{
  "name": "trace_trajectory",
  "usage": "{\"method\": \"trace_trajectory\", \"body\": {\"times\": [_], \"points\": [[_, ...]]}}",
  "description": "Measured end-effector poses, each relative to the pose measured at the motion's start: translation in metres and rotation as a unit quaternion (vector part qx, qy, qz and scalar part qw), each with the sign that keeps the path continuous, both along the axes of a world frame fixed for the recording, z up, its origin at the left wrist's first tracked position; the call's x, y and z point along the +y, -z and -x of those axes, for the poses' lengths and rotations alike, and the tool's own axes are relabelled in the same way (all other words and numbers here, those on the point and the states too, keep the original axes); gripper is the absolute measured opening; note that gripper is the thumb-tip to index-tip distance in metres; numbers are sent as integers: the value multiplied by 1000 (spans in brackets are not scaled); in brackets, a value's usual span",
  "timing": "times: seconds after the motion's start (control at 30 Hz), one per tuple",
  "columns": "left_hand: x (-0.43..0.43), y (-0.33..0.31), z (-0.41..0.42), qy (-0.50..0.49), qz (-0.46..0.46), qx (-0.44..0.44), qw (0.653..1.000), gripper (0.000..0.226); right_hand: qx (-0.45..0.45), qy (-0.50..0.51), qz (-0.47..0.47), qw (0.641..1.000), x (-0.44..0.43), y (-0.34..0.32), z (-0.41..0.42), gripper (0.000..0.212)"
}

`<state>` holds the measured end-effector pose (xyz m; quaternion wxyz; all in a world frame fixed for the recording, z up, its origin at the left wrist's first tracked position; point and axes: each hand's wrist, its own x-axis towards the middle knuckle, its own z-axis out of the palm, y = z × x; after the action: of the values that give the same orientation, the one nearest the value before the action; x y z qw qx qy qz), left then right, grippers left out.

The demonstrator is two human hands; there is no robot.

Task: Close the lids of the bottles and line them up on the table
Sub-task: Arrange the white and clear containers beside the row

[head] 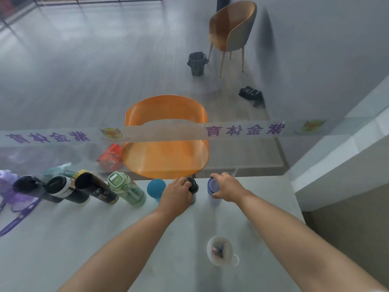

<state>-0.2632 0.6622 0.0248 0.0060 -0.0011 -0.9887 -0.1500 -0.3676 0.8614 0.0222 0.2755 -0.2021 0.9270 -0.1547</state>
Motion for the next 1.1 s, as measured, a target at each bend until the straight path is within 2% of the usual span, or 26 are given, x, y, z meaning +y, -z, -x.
{"method": "trace_trajectory", "body": {"times": [0.3,0.5,0.57,0.63,0.67,0.77,0.97,1.0,1.1], "points": [[2,-1,0,1,8,-14,1000,22,17,4,-6,1000,0,5,-9,79],[1,-1,-4,17,-5,11,1000,34,24,11,-13,1000,7,-1,-16,89],[1,-3,-7,37,-5,19,999,39,58,24,11,998,10,-10,-23,66],[2,-9,-9,58,-3,26,998,37,116,30,16,993,16,-20,-34,26],[3,-12,-10,65,-7,30,997,31,140,34,1,990,19,-25,-41,21],[5,-20,-8,88,3,31,996,15,159,53,-38,985,32,-33,-66,28],[17,-26,-18,140,34,26,989,23,41,130,-20,991,51,-26,-138,26],[19,-26,-23,153,36,25,987,24,6,126,-20,992,51,-23,-150,35],[25,-26,-35,182,38,17,982,28,-79,124,-19,989,49,-9,-186,80]]}}
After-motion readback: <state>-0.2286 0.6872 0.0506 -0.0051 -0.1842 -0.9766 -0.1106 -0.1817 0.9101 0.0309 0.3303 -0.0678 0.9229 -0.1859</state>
